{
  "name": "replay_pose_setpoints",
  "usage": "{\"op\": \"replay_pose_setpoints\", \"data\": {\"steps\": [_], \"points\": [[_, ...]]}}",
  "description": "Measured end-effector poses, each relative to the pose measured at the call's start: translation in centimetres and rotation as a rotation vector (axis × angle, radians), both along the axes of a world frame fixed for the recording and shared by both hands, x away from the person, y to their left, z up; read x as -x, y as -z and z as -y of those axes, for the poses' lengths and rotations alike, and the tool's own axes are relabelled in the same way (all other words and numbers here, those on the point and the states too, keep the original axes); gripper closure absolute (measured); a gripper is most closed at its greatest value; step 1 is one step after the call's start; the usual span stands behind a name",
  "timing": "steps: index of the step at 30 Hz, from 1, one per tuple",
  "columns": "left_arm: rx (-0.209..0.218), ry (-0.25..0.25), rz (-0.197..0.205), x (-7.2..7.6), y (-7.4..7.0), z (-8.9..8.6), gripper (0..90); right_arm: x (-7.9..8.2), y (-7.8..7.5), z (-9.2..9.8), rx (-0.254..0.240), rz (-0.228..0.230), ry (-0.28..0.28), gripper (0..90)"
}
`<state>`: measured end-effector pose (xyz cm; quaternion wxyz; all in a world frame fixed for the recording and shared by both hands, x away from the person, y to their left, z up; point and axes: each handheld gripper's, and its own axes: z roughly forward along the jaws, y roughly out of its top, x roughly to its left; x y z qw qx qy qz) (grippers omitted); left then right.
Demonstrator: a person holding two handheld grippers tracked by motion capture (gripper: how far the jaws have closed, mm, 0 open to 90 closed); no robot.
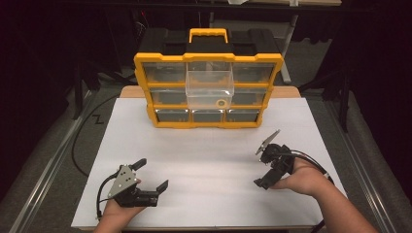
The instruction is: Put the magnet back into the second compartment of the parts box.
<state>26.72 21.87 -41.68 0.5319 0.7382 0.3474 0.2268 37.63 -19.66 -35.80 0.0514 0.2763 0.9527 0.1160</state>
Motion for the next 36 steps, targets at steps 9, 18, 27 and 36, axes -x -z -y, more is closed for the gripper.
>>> {"op": "replay_pose_setpoints", "data": {"steps": [9,18,27,36], "points": [[-0.001,0.0,0.0,0.0,0.0,0.0,0.1,0.3,3.2,0.1,0.001,-0.044,0.012,0.0],[0.001,-0.008,0.001,0.0,0.0,0.0,0.1,1.0,3.8,0.8,-0.124,0.014,0.04,0.0],[-0.014,-0.009,-0.004,-0.1,0.1,0.0,0.1,2.3,4.7,2.4,-0.305,0.157,0.113,0.0],[-0.015,-0.02,-0.016,-0.1,0.2,0.0,0.1,3.5,5.0,3.9,-0.519,0.278,0.189,0.0]]}}
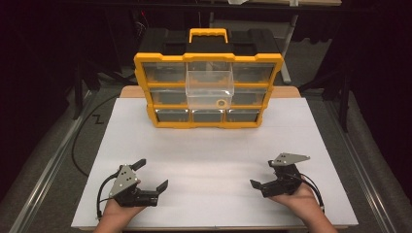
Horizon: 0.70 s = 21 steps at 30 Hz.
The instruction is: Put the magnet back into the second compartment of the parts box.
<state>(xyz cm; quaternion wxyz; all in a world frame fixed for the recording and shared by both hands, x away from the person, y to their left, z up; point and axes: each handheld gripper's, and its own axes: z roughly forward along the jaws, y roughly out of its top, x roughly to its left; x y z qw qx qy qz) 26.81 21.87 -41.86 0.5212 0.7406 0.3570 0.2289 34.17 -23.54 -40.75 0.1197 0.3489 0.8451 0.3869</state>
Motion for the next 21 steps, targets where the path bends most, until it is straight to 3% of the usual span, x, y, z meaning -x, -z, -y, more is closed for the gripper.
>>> {"op": "replay_pose_setpoints", "data": {"steps": [1,2,4,8,10,11,16,18,21], "points": [[-0.002,-0.006,-0.005,0.0,0.0,0.0,0.1,0.3,0.1,0.1,-0.05,0.026,0.017,0.0],[-0.002,-0.006,-0.005,0.0,0.0,0.0,0.1,0.3,0.1,0.1,-0.05,0.026,0.017,0.0],[-0.008,-0.014,-0.016,-0.1,0.1,0.0,0.1,0.9,0.2,0.3,-0.106,0.071,0.037,0.0],[-0.015,-0.017,-0.023,-0.1,0.1,0.1,0.1,1.7,0.2,0.7,-0.151,0.107,0.046,0.0],[-0.011,-0.02,-0.021,-0.1,0.1,0.2,0.1,2.5,0.4,1.2,-0.197,0.142,0.065,0.0],[-0.008,-0.027,-0.022,-0.1,0.1,0.1,0.1,3.0,0.6,1.6,-0.203,0.165,0.067,0.0],[-0.01,-0.039,-0.017,0.0,0.1,0.2,0.1,3.3,0.6,1.6,-0.218,0.166,0.067,0.0],[-0.021,-0.035,-0.024,0.0,0.1,0.2,0.1,3.3,0.4,1.5,-0.229,0.204,0.067,0.0],[-0.02,-0.037,-0.023,0.1,0.1,0.3,0.1,3.4,0.2,1.9,-0.248,0.224,0.088,0.0]]}}
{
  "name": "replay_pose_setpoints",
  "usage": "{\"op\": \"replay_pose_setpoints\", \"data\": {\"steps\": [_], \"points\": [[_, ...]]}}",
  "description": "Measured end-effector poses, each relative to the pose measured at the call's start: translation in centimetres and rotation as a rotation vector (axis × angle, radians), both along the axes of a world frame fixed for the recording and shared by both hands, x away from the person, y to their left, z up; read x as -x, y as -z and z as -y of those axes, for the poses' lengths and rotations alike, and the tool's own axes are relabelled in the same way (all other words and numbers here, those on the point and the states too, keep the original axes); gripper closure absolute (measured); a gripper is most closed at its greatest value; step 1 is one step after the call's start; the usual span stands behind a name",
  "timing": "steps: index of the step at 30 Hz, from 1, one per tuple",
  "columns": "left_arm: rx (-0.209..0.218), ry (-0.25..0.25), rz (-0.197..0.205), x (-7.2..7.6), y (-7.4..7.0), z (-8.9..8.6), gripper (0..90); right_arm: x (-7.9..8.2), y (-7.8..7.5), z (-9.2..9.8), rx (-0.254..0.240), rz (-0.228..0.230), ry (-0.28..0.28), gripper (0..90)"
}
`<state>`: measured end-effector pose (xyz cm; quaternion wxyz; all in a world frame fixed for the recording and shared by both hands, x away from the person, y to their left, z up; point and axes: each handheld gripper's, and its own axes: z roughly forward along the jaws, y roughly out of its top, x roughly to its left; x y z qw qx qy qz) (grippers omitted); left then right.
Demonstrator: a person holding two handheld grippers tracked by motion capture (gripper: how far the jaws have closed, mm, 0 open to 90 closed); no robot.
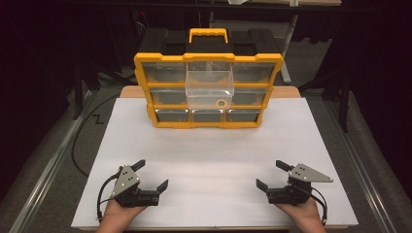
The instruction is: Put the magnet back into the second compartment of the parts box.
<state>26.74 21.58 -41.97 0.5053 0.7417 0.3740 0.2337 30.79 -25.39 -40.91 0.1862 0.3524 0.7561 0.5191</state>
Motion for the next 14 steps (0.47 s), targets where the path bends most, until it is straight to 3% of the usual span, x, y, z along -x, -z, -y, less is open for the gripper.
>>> {"op": "replay_pose_setpoints", "data": {"steps": [4,14], "points": [[-0.001,0.006,0.006,0.11,-0.04,-0.05,0.1,-0.02,-0.25,0.44,-0.04,0.001,0.015,0.0],[0.012,0.02,0.008,0.09,-0.1,-0.1,0.1,-0.22,0.37,0.15,0.016,-0.019,0.011,0.0]]}}
